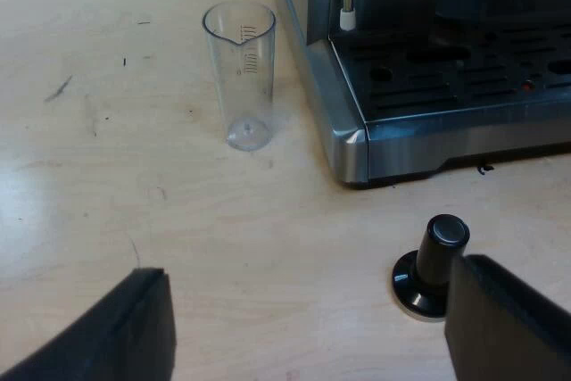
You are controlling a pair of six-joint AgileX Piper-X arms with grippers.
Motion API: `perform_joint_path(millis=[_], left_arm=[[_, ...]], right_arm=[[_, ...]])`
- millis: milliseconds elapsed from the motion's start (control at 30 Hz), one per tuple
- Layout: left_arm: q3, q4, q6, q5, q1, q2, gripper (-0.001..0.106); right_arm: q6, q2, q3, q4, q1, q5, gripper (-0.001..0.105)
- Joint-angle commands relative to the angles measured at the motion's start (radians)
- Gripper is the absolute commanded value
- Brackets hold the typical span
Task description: Place mug into machine
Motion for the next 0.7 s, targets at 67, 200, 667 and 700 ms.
perform_joint_path(millis=[67, 200, 667, 700], left_arm=[[-0.001, -0.014, -0.01, -0.001, 0.0, -0.136, 0.065], [-0.001, -0.014, -0.01, 0.031, 0.0, -0.136, 0.065], [-0.003, -0.237, 0.019, 0.228, -0.03, -0.026, 0.065], [-0.003, -0.256, 0.019, 0.231, -0.05, -0.003, 0.065]], right_arm=[[-0.004, -0.046, -0.003, -0.005, -0.005, 0.001, 0.059], [-0.026, -0.043, -0.003, -0.005, -0.005, -0.03, 0.059], [-0.163, 0.111, -0.134, -0.059, -0.005, -0.201, 0.059], [-0.163, 0.129, -0.137, -0.075, -0.005, -0.219, 0.059]])
